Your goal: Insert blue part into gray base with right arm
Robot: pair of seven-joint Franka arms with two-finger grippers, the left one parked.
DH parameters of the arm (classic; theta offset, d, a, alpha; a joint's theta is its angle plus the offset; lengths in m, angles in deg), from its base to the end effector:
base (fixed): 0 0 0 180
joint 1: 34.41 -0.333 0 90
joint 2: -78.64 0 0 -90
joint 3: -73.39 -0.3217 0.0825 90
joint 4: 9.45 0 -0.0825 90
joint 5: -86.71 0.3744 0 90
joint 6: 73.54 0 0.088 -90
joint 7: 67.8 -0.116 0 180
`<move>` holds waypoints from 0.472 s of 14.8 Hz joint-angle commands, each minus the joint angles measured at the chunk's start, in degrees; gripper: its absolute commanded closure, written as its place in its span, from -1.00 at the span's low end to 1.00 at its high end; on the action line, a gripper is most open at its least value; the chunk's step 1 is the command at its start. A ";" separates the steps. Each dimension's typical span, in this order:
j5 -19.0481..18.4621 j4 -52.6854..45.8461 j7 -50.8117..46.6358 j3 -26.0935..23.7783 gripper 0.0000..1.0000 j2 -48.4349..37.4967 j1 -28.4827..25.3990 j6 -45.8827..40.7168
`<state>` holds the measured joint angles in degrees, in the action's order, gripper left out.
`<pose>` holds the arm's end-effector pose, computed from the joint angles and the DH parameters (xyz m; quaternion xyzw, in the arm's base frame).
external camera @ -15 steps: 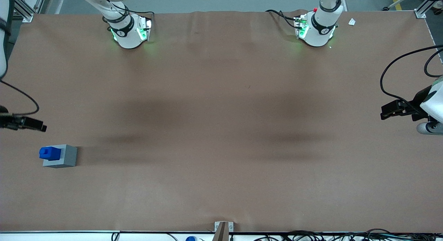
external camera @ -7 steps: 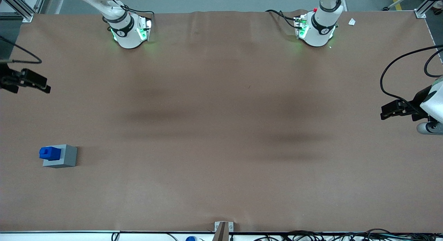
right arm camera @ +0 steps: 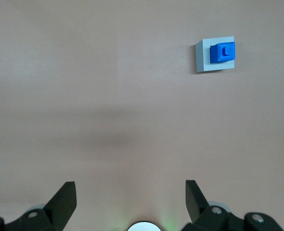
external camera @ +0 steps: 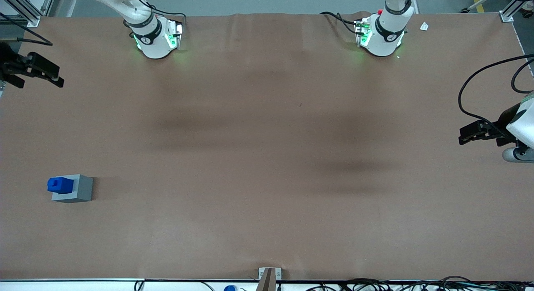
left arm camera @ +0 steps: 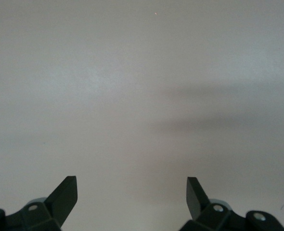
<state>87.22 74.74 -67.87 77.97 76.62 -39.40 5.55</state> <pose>0.5124 0.0039 0.6695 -0.9996 -0.0038 0.0270 0.0057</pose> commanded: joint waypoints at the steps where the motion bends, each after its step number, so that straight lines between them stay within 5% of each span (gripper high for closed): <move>1: 0.63 4.58 -0.28 1.05 -1.00 -3.96 -1.15 1.41; 7: 0.28 5.98 -0.02 1.14 -1.00 -5.46 -1.86 2.64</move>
<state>87.49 77.94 -67.85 78.23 73.20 -40.08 6.89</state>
